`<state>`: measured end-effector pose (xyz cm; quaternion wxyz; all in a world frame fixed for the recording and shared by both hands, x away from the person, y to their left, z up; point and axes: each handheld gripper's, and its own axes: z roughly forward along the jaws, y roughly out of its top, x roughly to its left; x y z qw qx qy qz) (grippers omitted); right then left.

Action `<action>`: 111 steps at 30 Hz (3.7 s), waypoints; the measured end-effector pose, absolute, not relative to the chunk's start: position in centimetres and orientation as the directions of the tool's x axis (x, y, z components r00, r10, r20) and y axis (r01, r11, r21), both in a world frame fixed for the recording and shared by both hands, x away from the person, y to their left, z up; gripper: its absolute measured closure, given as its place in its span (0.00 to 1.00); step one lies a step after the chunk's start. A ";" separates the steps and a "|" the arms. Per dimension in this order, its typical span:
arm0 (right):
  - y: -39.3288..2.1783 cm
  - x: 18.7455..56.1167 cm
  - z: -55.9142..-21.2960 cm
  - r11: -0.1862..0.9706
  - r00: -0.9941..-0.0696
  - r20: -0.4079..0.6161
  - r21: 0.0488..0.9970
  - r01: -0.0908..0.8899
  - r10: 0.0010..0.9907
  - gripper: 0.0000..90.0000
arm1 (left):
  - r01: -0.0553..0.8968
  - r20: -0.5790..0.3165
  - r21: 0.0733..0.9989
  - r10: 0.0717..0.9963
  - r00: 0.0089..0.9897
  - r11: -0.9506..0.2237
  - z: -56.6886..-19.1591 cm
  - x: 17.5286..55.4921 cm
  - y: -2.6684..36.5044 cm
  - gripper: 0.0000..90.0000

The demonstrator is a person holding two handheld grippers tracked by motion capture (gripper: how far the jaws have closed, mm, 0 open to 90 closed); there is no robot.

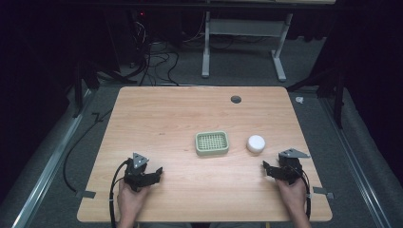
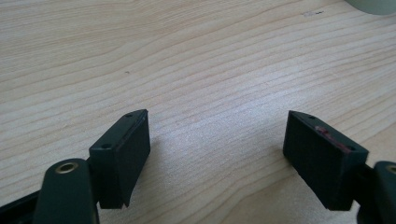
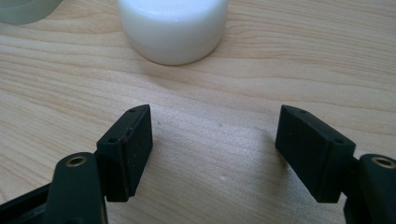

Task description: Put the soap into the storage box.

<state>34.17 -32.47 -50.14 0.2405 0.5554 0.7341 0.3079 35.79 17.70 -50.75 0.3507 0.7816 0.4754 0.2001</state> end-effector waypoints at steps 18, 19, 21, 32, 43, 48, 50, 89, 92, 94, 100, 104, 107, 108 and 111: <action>-32.5 34.2 -50.1 0.192 -0.266 -0.011 0.720 0.667 0.964 0.32 | 0.603 -0.021 0.738 0.883 0.468 -0.302 -50.7 35.8 17.7 0.26; -32.5 34.2 -50.1 0.191 -0.265 -0.010 0.719 0.668 0.964 0.32 | 0.603 -0.021 0.738 0.883 0.468 -0.302 -50.7 35.8 17.7 0.26; -32.5 34.2 -50.1 0.191 -0.265 -0.010 0.719 0.668 0.964 0.32 | 0.603 -0.021 0.738 0.883 0.468 -0.302 -50.7 35.8 17.7 0.26; -32.5 34.2 -50.1 0.190 -0.265 -0.009 0.720 0.667 0.964 0.32 | 0.603 -0.021 0.738 0.883 0.468 -0.302 -50.7 35.8 17.7 0.26; -32.5 34.2 -50.1 0.191 -0.271 -0.004 0.720 0.667 0.963 0.31 | 0.603 -0.022 0.738 0.884 0.468 -0.301 -50.7 35.8 17.7 0.26; -32.6 34.2 -50.1 0.186 -0.270 0.001 0.721 0.668 0.963 0.31 | 0.603 -0.021 0.739 0.884 0.467 -0.301 -50.7 35.8 17.7 0.26; -32.6 34.2 -50.1 0.185 -0.270 0.003 0.721 0.667 0.963 0.31 | 0.603 -0.021 0.739 0.884 0.468 -0.301 -50.7 35.8 17.7 0.26; -30.9 34.8 -47.5 0.164 -0.325 0.058 0.773 0.613 0.944 0.28 | 0.603 -0.020 0.737 0.883 0.469 -0.304 -50.7 35.8 17.7 0.26; -30.3 35.5 -47.1 0.172 -0.334 0.055 0.771 0.613 0.941 0.26 | 0.604 -0.020 0.737 0.883 0.470 -0.305 -50.7 35.8 17.7 0.26; -30.1 35.9 -47.0 0.176 -0.337 0.050 0.774 0.608 0.940 0.25 | 0.603 -0.020 0.737 0.883 0.469 -0.304 -50.7 35.8 17.7 0.26; -29.9 36.9 -46.8 0.162 -0.324 0.058 0.775 0.610 0.944 0.21 | 0.603 -0.020 0.737 0.883 0.469 -0.304 -50.7 35.8 17.7 0.26; -29.8 37.5 -46.7 0.152 -0.313 0.057 0.783 0.604 0.948 0.19 | 0.603 -0.020 0.737 0.883 0.469 -0.304 -50.7 35.8 17.7 0.26; -29.7 38.1 -46.8 0.155 -0.313 0.061 0.770 0.619 0.948 0.18 | 0.604 -0.020 0.737 0.883 0.469 -0.304 -50.7 35.8 17.7 0.26; -29.7 38.2 -46.9 0.153 -0.311 0.063 0.767 0.623 0.948 0.18 | 0.603 -0.020 0.737 0.883 0.469 -0.304 -50.7 35.8 17.7 0.26; -29.6 38.6 -46.9 0.151 -0.308 0.064 0.766 0.625 0.949 0.17 | 0.603 -0.020 0.737 0.883 0.469 -0.304 -50.7 35.8 17.7 0.26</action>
